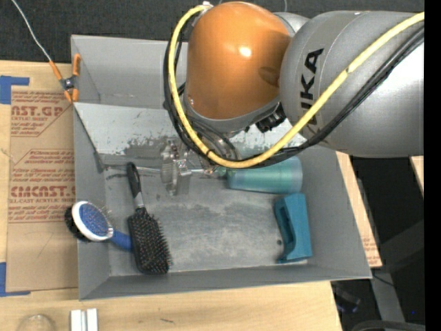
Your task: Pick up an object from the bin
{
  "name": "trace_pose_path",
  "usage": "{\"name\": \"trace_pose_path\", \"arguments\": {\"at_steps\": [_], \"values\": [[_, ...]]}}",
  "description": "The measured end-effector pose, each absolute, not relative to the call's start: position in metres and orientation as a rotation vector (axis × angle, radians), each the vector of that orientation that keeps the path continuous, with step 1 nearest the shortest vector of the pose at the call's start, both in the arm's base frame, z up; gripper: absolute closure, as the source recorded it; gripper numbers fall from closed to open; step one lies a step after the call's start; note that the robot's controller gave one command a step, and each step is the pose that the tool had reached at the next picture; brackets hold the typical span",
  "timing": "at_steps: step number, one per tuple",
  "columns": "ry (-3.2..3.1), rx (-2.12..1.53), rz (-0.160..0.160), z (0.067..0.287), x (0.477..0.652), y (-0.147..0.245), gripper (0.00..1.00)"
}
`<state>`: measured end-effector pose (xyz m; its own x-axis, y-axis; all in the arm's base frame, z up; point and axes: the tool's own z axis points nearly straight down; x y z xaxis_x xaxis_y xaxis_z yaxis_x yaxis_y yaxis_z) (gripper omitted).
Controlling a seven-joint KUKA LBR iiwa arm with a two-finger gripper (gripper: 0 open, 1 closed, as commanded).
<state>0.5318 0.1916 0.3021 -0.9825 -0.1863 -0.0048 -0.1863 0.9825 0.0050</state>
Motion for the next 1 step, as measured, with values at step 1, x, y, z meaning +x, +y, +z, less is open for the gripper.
{"name": "trace_pose_path", "arguments": {"at_steps": [1], "values": [[3.132, -0.293, 0.006, 0.2972, 0.5302, 0.1908, 0.0]]}}
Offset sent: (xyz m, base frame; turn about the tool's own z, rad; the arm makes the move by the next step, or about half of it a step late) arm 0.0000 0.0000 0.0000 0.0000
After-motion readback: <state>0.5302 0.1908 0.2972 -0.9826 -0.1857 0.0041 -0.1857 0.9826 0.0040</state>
